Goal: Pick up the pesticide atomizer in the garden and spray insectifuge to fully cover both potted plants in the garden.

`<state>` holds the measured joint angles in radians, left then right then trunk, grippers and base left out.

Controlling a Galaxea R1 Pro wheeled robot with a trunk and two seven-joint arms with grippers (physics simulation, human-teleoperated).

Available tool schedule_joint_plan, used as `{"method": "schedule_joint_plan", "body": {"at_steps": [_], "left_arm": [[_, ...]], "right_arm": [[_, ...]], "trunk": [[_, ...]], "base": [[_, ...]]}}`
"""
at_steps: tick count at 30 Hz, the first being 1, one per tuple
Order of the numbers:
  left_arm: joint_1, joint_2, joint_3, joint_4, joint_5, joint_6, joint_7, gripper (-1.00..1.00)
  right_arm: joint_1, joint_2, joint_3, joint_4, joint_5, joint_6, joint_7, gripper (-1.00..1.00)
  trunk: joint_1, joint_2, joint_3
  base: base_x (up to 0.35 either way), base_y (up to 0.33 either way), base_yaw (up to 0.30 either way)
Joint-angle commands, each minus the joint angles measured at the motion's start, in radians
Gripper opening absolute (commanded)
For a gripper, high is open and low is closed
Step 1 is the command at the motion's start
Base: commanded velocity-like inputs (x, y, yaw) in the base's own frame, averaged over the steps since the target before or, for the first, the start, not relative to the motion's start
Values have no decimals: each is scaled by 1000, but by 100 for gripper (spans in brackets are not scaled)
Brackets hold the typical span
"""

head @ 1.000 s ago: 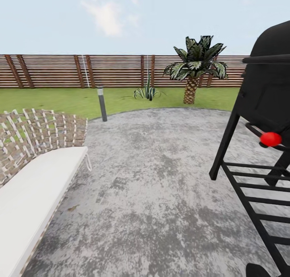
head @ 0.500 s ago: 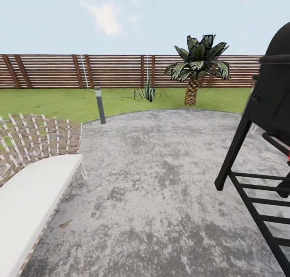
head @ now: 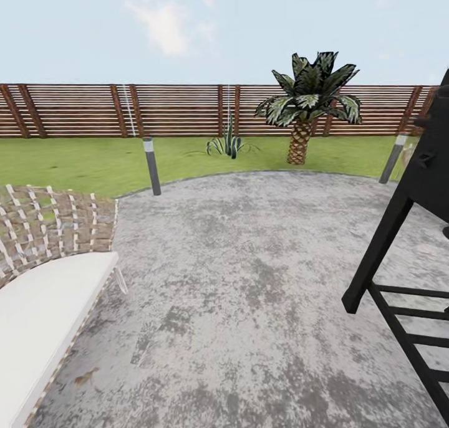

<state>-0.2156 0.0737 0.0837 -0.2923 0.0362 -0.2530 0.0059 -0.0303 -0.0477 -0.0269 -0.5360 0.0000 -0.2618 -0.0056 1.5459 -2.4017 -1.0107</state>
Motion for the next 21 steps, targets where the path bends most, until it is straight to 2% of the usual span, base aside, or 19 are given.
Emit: {"method": "schedule_joint_plan", "body": {"at_steps": [1, 21], "left_arm": [[-1, 0, 1, 1, 4, -3, 0, 100], [-1, 0, 1, 1, 4, -3, 0, 100]], "right_arm": [[0, 0, 0, 1, 0, -3, -1, 100], [0, 0, 1, 1, 3, -3, 1, 100]], "trunk": [[0, 0, -1], [0, 0, -1]], "base": [[336, 0, 0], [336, 0, 0]]}}
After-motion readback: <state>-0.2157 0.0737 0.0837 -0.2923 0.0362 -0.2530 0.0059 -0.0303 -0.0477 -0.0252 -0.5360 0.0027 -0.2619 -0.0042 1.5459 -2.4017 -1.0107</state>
